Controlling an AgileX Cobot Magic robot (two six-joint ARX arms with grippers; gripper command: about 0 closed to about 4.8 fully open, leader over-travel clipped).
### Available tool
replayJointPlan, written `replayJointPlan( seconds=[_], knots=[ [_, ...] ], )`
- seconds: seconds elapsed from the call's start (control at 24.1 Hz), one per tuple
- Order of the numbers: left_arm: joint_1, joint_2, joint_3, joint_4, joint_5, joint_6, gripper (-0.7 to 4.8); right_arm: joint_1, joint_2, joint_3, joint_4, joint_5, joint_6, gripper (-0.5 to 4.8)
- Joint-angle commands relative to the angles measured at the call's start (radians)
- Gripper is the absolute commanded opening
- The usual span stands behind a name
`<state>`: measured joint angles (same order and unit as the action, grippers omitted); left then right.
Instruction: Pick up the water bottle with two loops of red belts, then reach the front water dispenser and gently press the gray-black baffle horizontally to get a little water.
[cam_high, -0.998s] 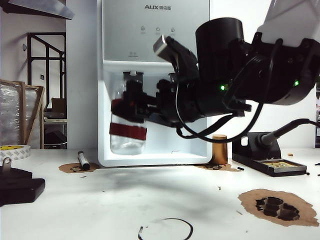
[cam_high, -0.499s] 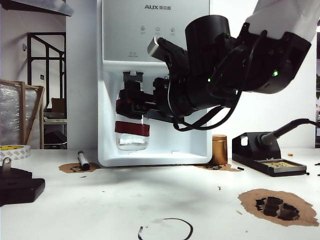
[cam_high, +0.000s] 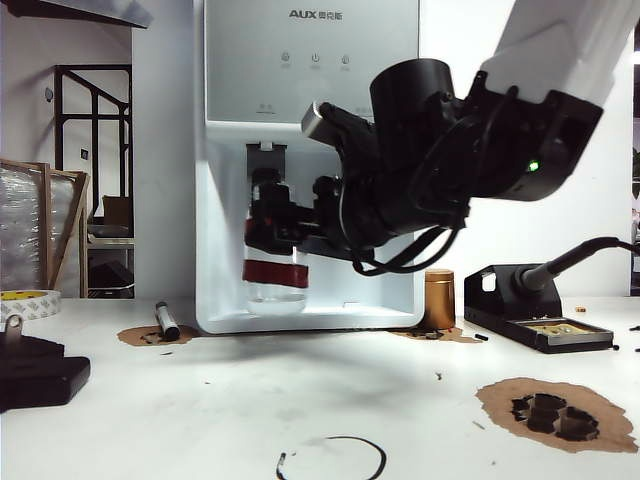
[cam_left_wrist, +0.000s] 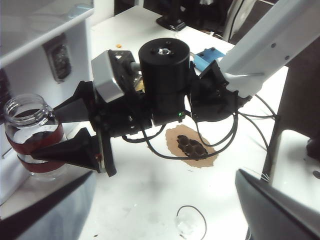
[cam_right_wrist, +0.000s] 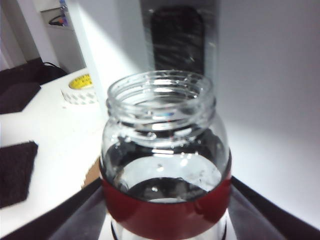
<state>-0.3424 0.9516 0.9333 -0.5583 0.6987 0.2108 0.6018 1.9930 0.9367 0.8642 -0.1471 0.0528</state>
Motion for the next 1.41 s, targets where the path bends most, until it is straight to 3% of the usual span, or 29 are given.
replayJointPlan(
  seconds=[0.04, 0.58, 0.75, 0.91, 1.08, 1.25, 1.41],
  knots=[
    [0.002, -0.003, 0.005, 0.005, 0.005, 0.010, 4.79, -0.003, -0.002, 0.053, 0.001, -0.010, 0.006, 3.29],
    [0.002, -0.003, 0.005, 0.006, 0.002, 0.018, 4.79, -0.006, -0.002, 0.124, -0.092, -0.017, -0.017, 3.25],
    [0.002, -0.003, 0.005, 0.005, 0.002, 0.018, 4.79, -0.006, -0.002, 0.124, -0.089, -0.051, -0.026, 2.45],
    [0.002, -0.003, 0.005, 0.005, 0.002, 0.018, 4.79, -0.005, -0.003, 0.124, -0.067, -0.087, -0.026, 2.45],
    [0.003, -0.003, 0.005, 0.004, 0.001, 0.018, 4.79, -0.004, -0.004, 0.124, -0.062, -0.079, -0.024, 1.87],
    [0.003, -0.003, 0.005, 0.004, 0.001, 0.018, 4.79, -0.005, -0.008, 0.124, -0.064, -0.070, -0.032, 1.82],
    [0.003, -0.003, 0.005, 0.004, 0.000, 0.018, 4.79, -0.005, -0.030, 0.123, -0.140, -0.062, -0.069, 1.67]
  ],
)
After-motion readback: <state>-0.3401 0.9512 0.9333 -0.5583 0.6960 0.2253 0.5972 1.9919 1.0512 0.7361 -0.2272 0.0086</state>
